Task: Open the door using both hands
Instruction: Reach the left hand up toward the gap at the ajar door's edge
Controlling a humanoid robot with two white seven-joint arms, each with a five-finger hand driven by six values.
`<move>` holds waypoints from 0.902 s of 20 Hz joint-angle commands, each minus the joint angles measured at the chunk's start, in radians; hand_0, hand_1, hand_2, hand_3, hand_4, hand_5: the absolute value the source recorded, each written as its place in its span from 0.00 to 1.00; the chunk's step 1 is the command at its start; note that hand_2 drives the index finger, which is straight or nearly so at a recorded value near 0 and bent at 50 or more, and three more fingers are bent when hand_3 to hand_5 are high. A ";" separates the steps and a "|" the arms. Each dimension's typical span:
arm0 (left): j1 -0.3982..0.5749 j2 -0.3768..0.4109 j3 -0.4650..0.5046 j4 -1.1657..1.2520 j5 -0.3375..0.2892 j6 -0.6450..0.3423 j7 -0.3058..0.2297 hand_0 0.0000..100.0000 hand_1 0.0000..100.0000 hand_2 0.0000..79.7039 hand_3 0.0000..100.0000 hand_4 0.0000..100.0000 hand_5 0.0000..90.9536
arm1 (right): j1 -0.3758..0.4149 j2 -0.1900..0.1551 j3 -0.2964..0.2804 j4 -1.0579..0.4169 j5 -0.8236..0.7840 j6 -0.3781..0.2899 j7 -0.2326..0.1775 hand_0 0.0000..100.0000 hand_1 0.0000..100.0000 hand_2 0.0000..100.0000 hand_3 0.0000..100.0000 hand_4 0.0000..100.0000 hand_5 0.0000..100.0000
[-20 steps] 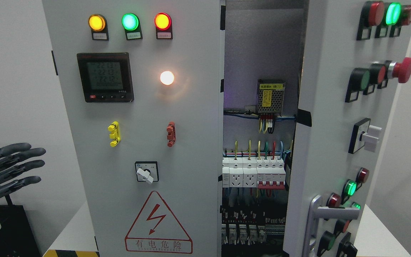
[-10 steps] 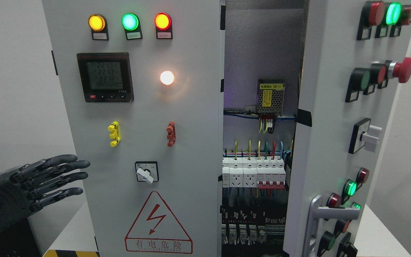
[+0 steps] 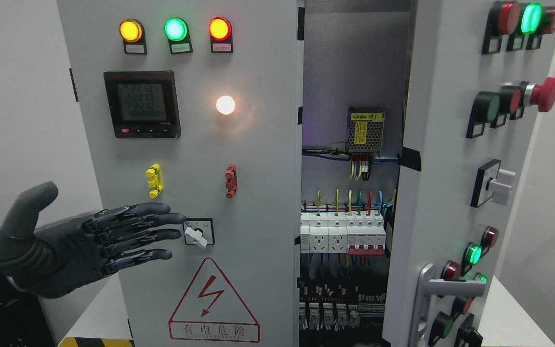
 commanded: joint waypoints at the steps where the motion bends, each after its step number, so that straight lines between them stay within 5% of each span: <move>1: -0.263 -0.181 -0.414 0.031 0.079 -0.001 0.002 0.00 0.00 0.00 0.00 0.00 0.00 | 0.000 0.000 0.000 -0.001 0.000 0.000 0.000 0.38 0.00 0.00 0.00 0.00 0.00; 5: -0.406 -0.273 -0.524 0.073 0.171 -0.004 0.061 0.00 0.00 0.00 0.00 0.00 0.00 | 0.000 0.000 0.000 -0.001 0.000 0.000 0.000 0.38 0.00 0.00 0.00 0.00 0.00; 11: -0.432 -0.437 -0.521 0.123 0.170 -0.004 0.253 0.00 0.00 0.00 0.00 0.00 0.00 | 0.000 0.000 0.000 -0.001 0.000 0.000 0.000 0.38 0.00 0.00 0.00 0.00 0.00; 18: -0.454 -0.594 -0.492 0.123 0.165 -0.001 0.379 0.00 0.00 0.00 0.00 0.00 0.00 | 0.000 0.000 0.000 -0.001 0.000 0.000 0.000 0.38 0.00 0.00 0.00 0.00 0.00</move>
